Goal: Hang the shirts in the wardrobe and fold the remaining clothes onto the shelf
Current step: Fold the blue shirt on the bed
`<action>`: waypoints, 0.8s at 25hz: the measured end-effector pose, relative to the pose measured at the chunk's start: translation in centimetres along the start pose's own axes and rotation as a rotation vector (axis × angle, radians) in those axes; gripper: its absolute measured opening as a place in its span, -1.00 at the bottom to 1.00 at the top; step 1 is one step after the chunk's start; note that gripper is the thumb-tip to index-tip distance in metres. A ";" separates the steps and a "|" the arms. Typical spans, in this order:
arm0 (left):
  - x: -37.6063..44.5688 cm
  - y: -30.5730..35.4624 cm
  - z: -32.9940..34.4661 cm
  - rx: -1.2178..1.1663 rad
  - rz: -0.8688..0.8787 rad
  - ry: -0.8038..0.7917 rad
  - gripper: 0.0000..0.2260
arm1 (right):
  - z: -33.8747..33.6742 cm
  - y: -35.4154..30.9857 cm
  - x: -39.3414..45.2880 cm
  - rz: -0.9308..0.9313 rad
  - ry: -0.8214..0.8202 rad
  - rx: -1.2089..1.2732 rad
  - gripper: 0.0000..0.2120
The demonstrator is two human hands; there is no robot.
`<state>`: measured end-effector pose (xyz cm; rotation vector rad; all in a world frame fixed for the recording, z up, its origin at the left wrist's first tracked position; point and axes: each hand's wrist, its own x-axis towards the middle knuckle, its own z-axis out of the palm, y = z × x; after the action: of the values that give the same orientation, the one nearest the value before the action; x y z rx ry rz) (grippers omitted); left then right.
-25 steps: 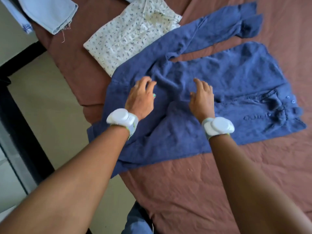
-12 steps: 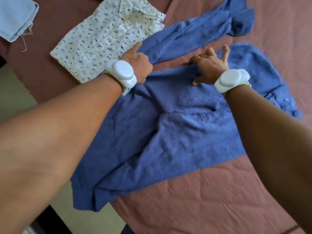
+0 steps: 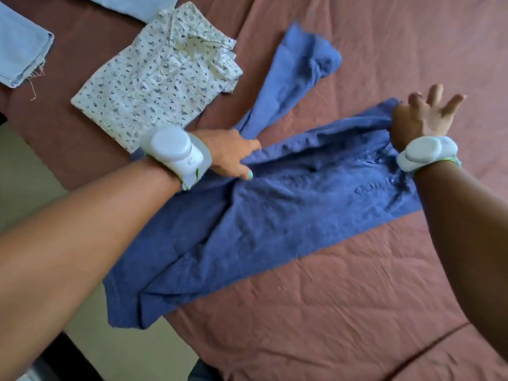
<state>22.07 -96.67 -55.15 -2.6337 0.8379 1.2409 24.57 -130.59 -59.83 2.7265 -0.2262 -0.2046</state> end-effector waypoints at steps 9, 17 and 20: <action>0.6 9.9 6.6 -0.120 -0.031 -0.293 -0.69 | 6.2 0.5 -8.5 0.261 -0.143 0.552 -0.61; 1.1 8.1 9.7 -0.460 -0.349 0.833 -0.74 | 4.5 -6.6 -9.9 0.621 -0.089 0.861 -0.64; 1.2 5.0 12.0 -0.742 -0.814 0.623 -0.49 | 2.0 -11.5 -8.6 0.192 -0.049 1.157 -0.76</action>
<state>11.97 -97.53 -63.31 -3.3618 -0.8310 0.5398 17.31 -119.30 -65.26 3.7922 -0.8325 -0.0892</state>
